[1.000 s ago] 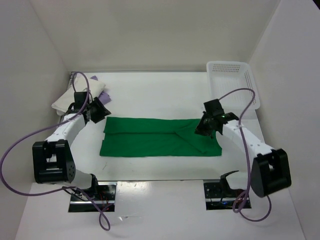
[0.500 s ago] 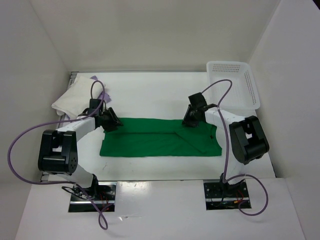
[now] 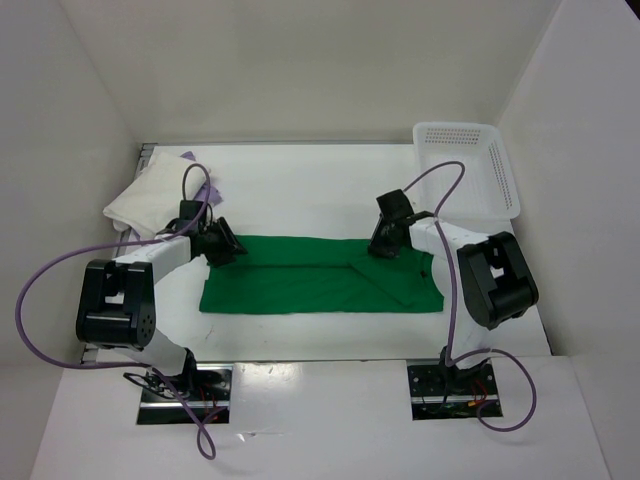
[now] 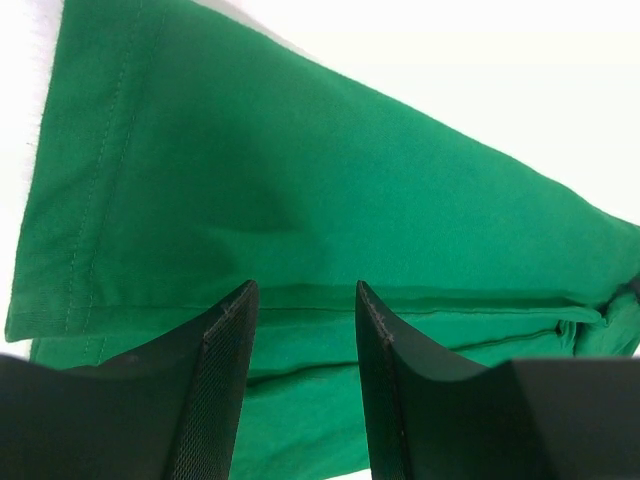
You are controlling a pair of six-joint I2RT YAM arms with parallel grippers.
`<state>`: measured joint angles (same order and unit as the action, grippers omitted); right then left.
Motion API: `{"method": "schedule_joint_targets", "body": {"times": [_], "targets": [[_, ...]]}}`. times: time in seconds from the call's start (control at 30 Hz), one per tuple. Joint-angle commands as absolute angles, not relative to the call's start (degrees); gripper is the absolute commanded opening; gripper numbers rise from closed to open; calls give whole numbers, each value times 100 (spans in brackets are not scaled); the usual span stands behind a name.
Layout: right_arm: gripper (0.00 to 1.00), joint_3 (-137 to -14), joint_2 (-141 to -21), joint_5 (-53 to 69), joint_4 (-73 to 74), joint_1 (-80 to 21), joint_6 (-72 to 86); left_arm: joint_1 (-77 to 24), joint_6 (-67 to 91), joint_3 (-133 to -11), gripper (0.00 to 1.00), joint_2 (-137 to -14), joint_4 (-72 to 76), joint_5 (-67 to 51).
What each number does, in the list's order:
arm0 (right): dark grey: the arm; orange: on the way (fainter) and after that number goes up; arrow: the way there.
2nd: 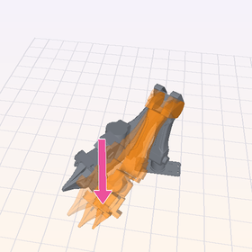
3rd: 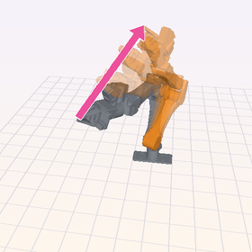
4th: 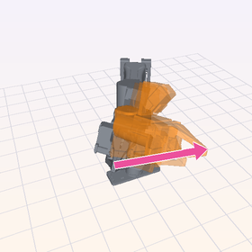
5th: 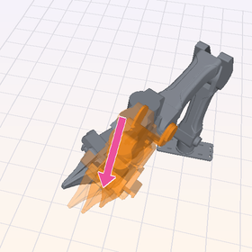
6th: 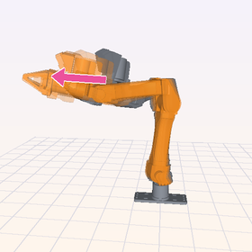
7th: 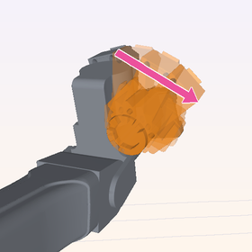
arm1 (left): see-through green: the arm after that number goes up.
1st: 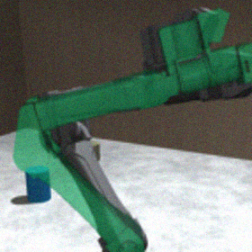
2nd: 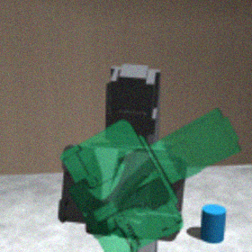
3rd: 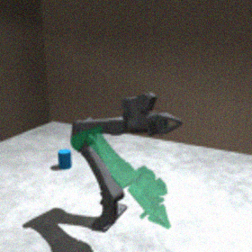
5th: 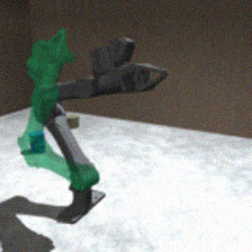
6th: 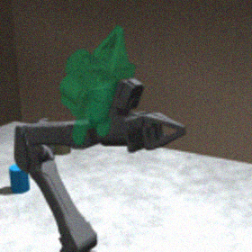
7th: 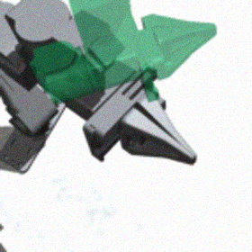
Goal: Fold and stack the t-shirts
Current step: Fold the 1/3-folded T-shirt at the center of the board.
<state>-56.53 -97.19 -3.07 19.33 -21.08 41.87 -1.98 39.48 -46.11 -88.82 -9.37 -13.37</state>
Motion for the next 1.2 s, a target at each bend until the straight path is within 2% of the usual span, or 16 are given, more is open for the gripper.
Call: {"method": "schedule_joint_targets", "body": {"times": [0.0,0.17,0.2,0.27,0.4,0.67,0.8,0.83,0.87,0.9,0.93,1.17], "targets": [[35,-5459,-9440,-255,1890,-2224,4104,-220,4052,-4570,51,-8903,-791,-1406],[35,-5405,-9352,-176,1837,-2294,4157,-220,4052,-4518,51,-8903,-791,-1406],[27,-5405,-9352,-63,1837,-2294,4096,-220,4052,-4518,51,-8903,-791,-1406],[20,-5405,-9413,-62,1889,-2346,4096,-220,4052,-4518,51,-8903,-791,-1406],[19,-5458,-9097,25,2126,-2408,4096,-220,4052,-4518,51,-8851,-791,-1354],[7,-5177,-8974,632,2399,-2698,4218,-220,4104,-4518,51,-8851,-738,-1354],[7,-5246,-8790,765,2697,-3084,4359,-220,4104,-4640,51,-8851,-738,-1354],[10,-5247,-8702,765,2777,-3137,4420,-220,4104,-4641,51,-8851,-790,-1354],[13,-5299,-8649,817,2890,-3190,4421,-220,4104,-4702,51,-8851,-791,-1301],[24,-5300,-8648,817,2961,-3190,4421,-220,4104,-4702,51,-8851,-791,-1301],[28,-5352,-8501,817,3032,-3190,4421,-220,4104,-4789,51,-8851,-843,-1301],[32,-5844,-8480,316,3244,-3190,4245,-220,3885,-5405,51,-8587,-1028,-1116]]}}
